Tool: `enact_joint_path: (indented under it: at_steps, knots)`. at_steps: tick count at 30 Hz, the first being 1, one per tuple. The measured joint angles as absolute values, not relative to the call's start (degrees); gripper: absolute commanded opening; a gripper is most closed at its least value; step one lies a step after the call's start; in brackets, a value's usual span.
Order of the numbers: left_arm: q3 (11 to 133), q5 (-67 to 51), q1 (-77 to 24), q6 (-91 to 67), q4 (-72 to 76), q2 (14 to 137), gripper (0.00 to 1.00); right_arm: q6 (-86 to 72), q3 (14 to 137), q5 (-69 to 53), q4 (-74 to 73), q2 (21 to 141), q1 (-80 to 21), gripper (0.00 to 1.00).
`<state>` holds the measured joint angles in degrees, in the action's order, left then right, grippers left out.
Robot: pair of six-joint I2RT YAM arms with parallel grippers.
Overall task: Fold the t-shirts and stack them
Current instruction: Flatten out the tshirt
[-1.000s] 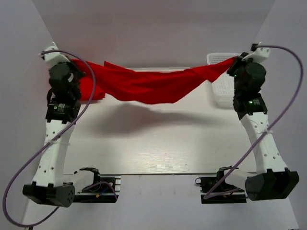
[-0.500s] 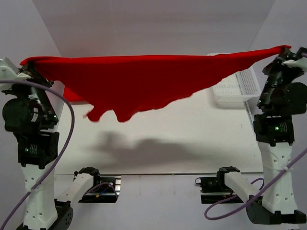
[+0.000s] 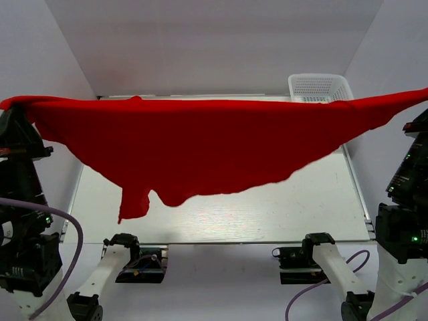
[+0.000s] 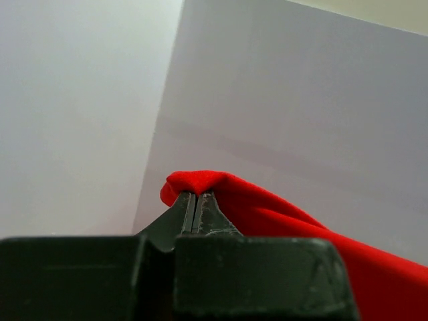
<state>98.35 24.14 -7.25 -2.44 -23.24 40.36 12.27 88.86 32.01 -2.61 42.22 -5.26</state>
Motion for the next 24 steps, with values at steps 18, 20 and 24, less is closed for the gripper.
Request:
enact_joint_path:
  at_steps: [18, 20, 24]
  knots:
    - [60.2, 14.9, -6.6, -16.9, -15.8, 64.8, 0.0, 5.9, 75.0, 19.4, -8.0, 69.2, -4.8, 0.0]
    - [56.3, 14.0, -6.5, -17.5, -13.4, 71.1, 0.0, 5.4, 74.4, 17.5, -7.5, 75.2, -4.7, 0.0]
    - [55.8, 13.3, -6.5, -17.6, -8.1, 84.0, 0.0, 4.9, 76.5, 14.7, -7.3, 89.3, -4.6, 0.0]
